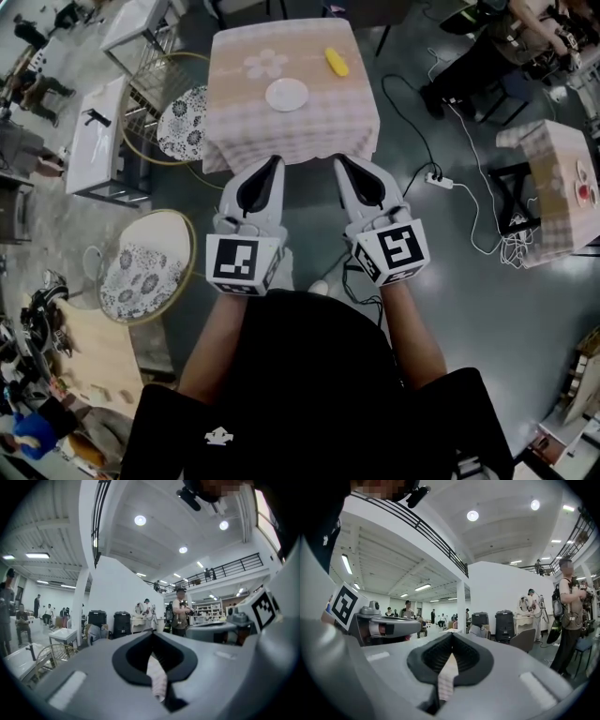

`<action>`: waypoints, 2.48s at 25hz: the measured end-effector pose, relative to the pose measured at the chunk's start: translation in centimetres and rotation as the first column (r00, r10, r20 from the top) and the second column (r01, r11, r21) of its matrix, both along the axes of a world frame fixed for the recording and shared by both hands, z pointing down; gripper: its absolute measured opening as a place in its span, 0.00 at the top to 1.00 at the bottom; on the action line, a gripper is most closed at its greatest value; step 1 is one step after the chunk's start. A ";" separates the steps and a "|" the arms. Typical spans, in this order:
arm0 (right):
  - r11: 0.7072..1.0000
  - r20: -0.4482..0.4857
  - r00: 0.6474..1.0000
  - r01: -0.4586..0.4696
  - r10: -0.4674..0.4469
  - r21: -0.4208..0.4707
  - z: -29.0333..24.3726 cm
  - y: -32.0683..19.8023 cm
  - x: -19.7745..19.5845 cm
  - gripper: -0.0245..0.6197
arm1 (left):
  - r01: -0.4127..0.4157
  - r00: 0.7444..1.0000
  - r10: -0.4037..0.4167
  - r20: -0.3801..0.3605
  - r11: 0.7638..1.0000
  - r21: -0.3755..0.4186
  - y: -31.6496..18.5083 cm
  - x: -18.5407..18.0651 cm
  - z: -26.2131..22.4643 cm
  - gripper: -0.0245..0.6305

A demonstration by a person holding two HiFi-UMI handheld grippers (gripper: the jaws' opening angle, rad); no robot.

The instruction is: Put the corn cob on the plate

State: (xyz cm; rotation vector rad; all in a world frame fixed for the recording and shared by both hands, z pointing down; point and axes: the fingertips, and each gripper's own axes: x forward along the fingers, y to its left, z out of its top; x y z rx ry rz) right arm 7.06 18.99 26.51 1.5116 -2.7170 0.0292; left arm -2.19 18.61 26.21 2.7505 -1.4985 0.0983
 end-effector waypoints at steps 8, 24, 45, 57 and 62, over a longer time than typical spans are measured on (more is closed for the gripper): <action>0.999 -0.004 0.999 -0.036 0.036 -0.011 -0.1 -7.4 -1.6 0.96 | -0.020 1.000 0.020 -0.001 1.000 0.001 -7.5 -1.9 -0.3 0.95; 0.994 -0.020 0.994 -0.109 0.109 -0.015 -1.1 -19.0 -5.9 0.96 | -0.060 0.998 0.061 -0.026 0.998 0.007 -19.3 -7.4 -1.0 0.95; 0.991 -0.028 0.993 -0.117 0.116 -0.057 0.8 -26.5 -3.6 0.96 | -0.040 0.999 0.040 -0.022 0.999 -0.028 -26.3 -6.8 0.5 0.95; 0.991 -0.018 0.997 -0.081 0.080 -0.109 2.9 -34.8 1.4 0.96 | 0.028 0.999 -0.029 -0.018 0.997 -0.068 -33.4 -2.6 1.8 0.95; 0.988 -0.016 0.997 -0.079 0.077 -0.130 4.2 -37.7 3.3 0.96 | 0.040 0.999 -0.042 -0.012 0.995 -0.091 -35.8 -0.9 2.9 0.95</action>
